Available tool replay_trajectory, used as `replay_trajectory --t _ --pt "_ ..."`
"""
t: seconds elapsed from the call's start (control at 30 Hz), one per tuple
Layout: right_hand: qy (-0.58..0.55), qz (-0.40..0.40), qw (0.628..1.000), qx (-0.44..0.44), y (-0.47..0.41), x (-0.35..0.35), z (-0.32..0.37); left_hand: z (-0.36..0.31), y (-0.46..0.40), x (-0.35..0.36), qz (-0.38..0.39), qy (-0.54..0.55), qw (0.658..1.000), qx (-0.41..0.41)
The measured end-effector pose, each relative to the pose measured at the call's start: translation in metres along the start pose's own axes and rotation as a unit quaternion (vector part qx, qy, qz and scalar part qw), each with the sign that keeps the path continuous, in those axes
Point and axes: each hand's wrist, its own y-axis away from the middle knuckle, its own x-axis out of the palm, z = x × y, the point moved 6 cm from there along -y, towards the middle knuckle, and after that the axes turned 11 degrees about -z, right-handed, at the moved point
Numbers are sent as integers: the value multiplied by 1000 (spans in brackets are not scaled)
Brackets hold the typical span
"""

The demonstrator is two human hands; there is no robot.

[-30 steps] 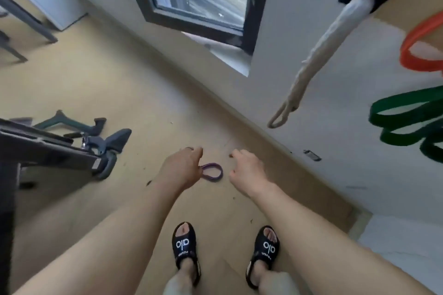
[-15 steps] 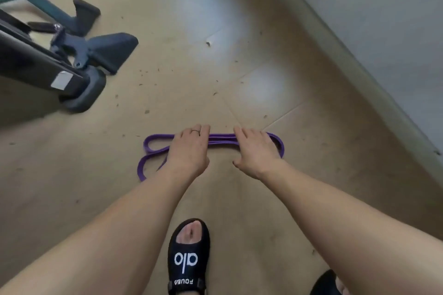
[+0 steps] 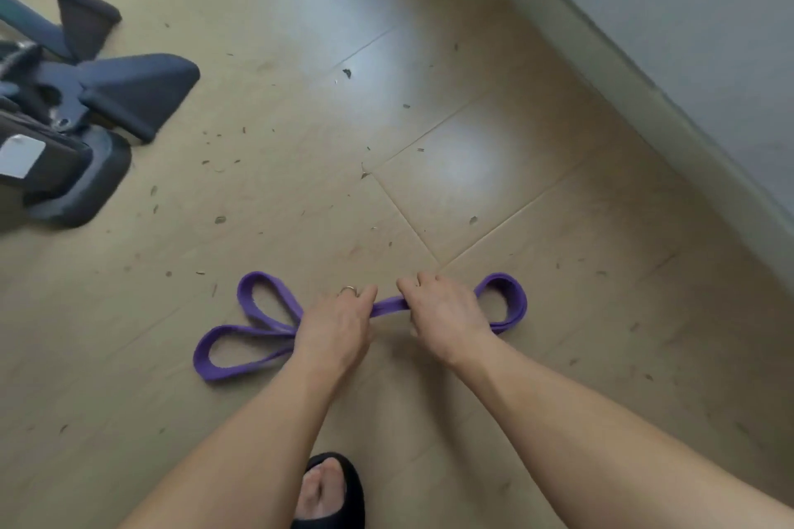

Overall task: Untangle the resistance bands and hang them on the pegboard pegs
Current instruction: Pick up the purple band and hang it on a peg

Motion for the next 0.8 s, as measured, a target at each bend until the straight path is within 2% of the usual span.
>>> replay_trajectory --t 0.1,0.2,0.27,0.43,0.57,0.67,0.8 --pt "-75 -30 994 68 39 -64 -6 -17 31 -59 23 68 997 17" --pt "-119 -76 983 118 76 -153 -10 -34 58 -140 80 184 980 11" --pt "-147 -110 972 146 101 -216 -13 -47 74 -205 71 213 974 21" --pt "-197 -215 930 225 188 -388 -33 -101 124 -406 -31 210 971 106" --pt "-230 -284 885 288 271 -509 -48 -157 176 -551 -83 180 962 190" --pt "-250 -328 848 332 338 -579 -56 -203 220 -642 -113 142 949 258" --pt "-240 -379 807 385 430 -648 -65 -274 278 -733 -113 85 924 355"
